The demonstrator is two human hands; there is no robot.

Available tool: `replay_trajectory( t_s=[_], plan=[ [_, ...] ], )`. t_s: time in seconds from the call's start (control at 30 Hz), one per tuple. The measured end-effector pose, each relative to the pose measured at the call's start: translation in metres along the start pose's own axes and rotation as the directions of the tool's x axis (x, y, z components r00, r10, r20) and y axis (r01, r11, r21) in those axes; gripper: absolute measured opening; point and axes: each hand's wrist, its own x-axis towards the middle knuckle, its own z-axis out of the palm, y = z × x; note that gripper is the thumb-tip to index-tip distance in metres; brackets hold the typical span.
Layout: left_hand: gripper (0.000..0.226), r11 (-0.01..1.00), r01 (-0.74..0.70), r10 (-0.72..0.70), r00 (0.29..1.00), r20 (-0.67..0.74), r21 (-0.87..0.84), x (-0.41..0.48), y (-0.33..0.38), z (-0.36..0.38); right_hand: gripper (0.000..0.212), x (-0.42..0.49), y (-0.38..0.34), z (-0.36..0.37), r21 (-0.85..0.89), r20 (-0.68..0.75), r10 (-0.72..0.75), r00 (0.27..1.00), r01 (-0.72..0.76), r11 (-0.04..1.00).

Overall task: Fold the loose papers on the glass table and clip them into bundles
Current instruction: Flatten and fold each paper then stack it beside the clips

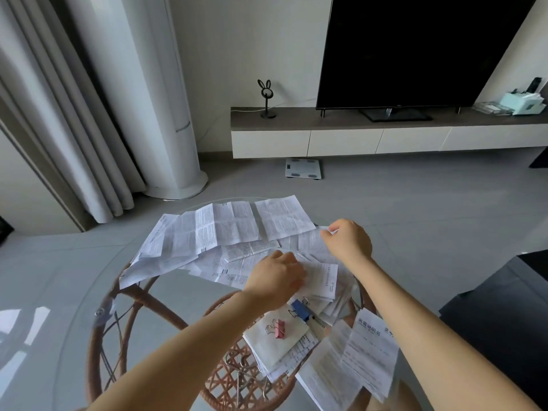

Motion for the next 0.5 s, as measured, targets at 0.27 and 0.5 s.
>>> replay_trajectory(
  t_s=[0.27, 0.5],
  plan=[
    [0.018, 0.998, 0.020, -0.016, 0.999, 0.051, -0.067, 0.029, -0.001, -0.037, 0.046, 0.054, -0.020, 0.025, -0.029, 0.146, 0.127, 0.981, -0.124, 0.992],
    [0.018, 0.984, 0.009, -0.013, 1.000, -0.025, -0.178, 0.024, -0.008, -0.044, 0.039, 0.071, -0.034, 0.026, -0.087, 0.276, 0.191, 0.942, -0.174, 0.981]
  ],
)
